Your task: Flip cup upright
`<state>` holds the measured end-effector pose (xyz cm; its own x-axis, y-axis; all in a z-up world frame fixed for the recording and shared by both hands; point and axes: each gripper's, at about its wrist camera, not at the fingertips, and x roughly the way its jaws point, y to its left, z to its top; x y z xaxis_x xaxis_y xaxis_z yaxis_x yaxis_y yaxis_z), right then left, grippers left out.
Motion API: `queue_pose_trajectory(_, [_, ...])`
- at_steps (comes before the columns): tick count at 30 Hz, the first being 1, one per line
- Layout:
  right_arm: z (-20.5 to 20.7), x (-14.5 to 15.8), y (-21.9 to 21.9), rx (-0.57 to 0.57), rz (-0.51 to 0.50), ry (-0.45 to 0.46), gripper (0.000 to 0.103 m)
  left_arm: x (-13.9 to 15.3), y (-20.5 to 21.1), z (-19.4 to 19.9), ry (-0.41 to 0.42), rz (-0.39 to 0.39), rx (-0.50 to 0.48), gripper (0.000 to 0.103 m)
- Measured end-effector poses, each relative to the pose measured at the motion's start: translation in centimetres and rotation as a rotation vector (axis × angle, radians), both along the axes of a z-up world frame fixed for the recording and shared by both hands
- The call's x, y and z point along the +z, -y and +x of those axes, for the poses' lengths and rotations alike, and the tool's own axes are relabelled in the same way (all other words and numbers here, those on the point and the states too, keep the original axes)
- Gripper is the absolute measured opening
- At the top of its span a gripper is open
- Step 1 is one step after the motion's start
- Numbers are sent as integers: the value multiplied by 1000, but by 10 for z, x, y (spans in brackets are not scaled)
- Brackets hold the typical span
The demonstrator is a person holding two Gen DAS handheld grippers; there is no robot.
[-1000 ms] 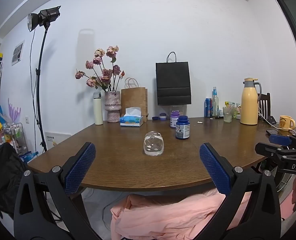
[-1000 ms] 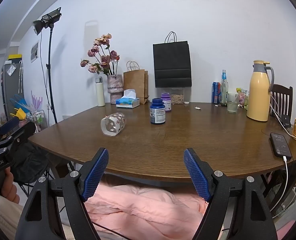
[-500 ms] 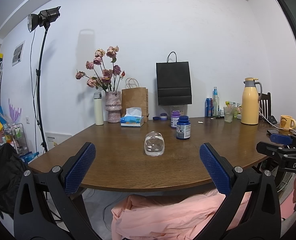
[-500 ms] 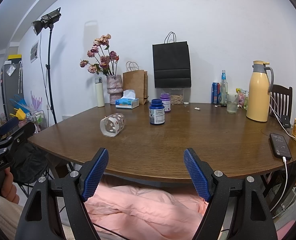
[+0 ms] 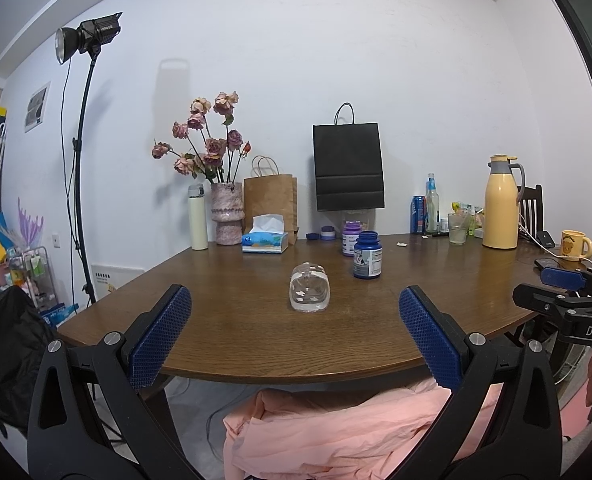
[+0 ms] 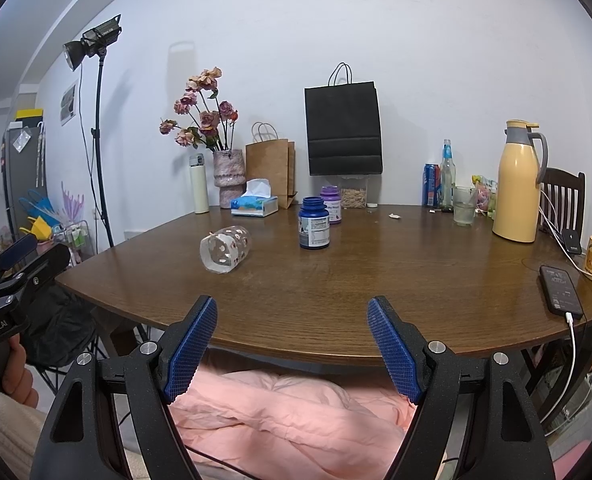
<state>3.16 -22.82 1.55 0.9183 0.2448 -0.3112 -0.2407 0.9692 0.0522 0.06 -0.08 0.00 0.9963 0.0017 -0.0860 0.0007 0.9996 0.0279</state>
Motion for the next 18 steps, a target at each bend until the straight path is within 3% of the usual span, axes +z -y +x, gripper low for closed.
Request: queue_pose_trajectory(18, [1,-2,3,3,-1,-5,83,1,-1,0,-2,0,0,103])
